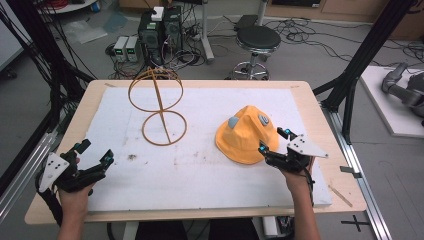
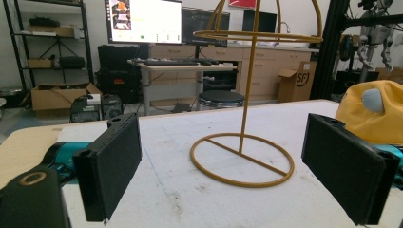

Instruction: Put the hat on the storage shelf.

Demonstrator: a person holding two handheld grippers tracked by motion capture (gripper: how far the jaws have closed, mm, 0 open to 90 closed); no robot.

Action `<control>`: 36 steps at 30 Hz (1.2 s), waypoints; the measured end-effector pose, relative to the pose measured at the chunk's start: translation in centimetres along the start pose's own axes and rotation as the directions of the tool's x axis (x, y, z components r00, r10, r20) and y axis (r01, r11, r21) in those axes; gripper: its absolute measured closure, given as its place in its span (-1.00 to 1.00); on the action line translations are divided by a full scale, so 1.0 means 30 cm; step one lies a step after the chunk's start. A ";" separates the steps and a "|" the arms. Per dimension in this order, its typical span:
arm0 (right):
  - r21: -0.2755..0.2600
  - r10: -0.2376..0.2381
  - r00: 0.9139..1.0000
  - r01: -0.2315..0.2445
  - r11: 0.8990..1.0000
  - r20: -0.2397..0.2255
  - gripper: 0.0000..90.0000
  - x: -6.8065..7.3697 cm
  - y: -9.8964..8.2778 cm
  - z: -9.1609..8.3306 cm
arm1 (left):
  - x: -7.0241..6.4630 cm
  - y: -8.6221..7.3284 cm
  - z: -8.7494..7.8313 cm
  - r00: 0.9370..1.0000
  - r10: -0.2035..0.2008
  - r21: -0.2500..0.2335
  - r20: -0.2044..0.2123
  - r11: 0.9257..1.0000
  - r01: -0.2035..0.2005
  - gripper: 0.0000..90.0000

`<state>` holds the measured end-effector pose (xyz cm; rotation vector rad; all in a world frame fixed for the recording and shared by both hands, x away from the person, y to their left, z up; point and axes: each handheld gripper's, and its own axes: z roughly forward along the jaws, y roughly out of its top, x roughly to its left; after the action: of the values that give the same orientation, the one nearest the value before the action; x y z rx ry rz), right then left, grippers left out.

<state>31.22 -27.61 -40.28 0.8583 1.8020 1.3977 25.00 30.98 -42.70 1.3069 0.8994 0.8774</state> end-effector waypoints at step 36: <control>0.192 0.072 0.996 -0.081 0.978 0.054 0.59 -0.032 -0.027 0.182 | -0.006 -0.006 0.009 1.000 0.004 0.013 0.007 1.000 -0.004 -0.70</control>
<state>36.23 -25.75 -41.94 1.0632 1.9099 1.2515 25.18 30.68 -42.86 1.3220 0.8990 0.8712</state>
